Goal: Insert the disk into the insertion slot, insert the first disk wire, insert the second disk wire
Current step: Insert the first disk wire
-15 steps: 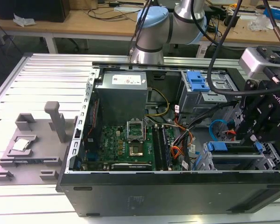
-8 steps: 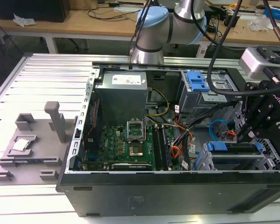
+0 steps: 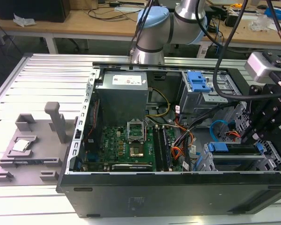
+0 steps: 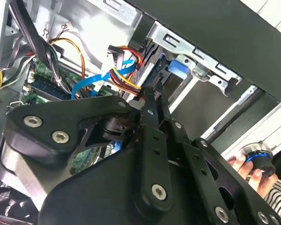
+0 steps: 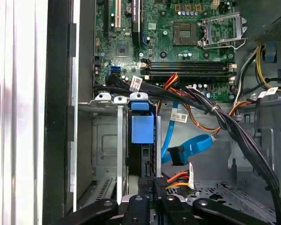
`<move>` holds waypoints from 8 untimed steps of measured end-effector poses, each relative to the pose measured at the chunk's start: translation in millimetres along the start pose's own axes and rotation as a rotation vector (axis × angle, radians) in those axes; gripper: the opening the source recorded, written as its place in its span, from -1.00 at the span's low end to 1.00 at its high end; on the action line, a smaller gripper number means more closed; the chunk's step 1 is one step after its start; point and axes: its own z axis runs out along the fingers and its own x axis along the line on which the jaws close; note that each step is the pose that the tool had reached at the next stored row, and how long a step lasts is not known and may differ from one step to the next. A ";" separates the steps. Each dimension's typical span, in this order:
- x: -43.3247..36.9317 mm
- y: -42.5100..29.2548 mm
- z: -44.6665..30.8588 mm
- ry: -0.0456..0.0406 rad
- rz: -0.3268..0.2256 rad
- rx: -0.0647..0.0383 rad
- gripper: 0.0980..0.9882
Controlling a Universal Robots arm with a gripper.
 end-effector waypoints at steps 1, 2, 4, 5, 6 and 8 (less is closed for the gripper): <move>0.0 -0.2 0.9 -0.0003 0.000 0.000 -0.85; 0.0 -0.3 1.8 -0.0007 0.000 0.000 -0.85; -0.1 -0.5 3.0 -0.0019 0.000 0.000 -0.85; -0.1 -0.6 3.5 -0.0024 0.000 0.000 -0.85; -0.1 -0.6 4.1 -0.0027 0.000 0.000 -0.85; -0.1 -0.8 5.8 -0.0036 0.000 0.000 -0.85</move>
